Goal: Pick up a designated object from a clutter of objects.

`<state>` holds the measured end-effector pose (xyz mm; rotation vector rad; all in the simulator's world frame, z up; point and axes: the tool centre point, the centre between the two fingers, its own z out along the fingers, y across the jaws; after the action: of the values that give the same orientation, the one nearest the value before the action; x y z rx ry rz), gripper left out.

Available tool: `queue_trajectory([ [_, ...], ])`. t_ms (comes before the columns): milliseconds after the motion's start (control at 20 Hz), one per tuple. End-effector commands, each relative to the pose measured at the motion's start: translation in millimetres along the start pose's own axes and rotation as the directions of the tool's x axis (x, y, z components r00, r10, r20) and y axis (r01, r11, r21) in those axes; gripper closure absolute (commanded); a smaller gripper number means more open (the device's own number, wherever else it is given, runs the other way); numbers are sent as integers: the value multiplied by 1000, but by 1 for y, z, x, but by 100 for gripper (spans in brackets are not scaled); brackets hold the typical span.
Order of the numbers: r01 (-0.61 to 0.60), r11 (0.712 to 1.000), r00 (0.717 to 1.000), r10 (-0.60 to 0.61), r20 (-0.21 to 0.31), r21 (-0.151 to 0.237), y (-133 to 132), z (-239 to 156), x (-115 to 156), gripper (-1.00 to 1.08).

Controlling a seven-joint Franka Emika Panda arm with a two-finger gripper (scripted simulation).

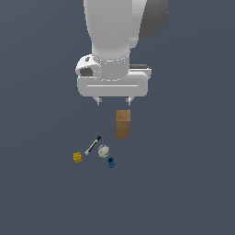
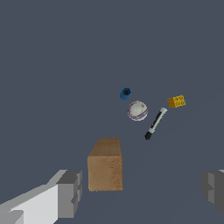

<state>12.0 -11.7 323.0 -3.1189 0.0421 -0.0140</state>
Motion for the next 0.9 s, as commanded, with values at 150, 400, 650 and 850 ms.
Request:
queue_trajectory([
  [150,10,1000,1000,-10,3,-5,-1,-1,-1,-92],
  [400,53,998,999,-52,16,-23,-7,-5,-4,-92],
  [650,54,998,998,-54,17,-24,-7,-5,-4,-92],
  [850,63,998,998,-63,17,-25,-5,2,0,-92],
])
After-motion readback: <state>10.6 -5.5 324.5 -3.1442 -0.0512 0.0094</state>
